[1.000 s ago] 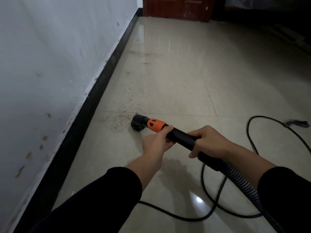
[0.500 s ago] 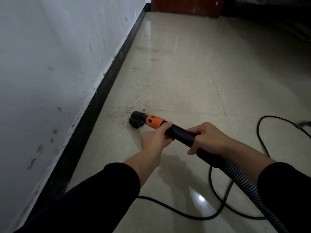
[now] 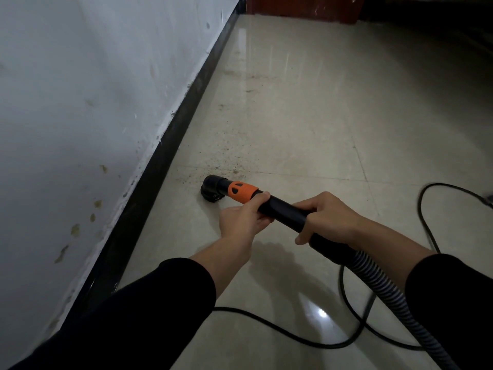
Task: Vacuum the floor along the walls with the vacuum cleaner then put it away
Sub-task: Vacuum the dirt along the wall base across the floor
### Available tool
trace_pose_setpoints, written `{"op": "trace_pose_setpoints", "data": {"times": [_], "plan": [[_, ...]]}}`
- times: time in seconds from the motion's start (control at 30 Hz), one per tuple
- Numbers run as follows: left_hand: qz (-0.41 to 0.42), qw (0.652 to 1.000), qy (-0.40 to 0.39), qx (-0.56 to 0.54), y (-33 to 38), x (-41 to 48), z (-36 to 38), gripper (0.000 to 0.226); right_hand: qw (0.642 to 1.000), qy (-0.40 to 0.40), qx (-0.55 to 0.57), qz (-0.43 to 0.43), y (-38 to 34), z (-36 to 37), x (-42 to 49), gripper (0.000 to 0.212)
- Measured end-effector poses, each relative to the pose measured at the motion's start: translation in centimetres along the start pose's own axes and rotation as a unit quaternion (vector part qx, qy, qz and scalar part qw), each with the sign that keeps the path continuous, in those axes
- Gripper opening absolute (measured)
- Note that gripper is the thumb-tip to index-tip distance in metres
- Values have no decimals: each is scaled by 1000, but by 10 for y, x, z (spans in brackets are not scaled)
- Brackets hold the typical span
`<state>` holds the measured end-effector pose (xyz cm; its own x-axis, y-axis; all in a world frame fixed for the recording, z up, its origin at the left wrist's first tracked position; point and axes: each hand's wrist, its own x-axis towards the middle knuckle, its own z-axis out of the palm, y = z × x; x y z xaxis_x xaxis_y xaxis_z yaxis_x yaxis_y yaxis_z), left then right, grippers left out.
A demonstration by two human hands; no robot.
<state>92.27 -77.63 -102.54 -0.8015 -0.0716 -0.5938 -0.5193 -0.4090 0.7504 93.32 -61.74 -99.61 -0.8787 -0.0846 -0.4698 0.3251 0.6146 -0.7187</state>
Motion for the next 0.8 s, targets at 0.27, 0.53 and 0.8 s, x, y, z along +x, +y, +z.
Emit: {"op": "trace_pose_setpoints", "data": {"times": [0.27,0.53,0.8], "plan": [[8,1000,8,3,5,1,-10,18,1000,-11,0,-5,-6,8,5,46],[20,1000,17,1,12,12,-22,19,1000,-14,-7,-21,-16,18,19,46],[28,999,36,-8,17,22,-30,19,999,-17,-4,-28,-24,27,28,44]]}}
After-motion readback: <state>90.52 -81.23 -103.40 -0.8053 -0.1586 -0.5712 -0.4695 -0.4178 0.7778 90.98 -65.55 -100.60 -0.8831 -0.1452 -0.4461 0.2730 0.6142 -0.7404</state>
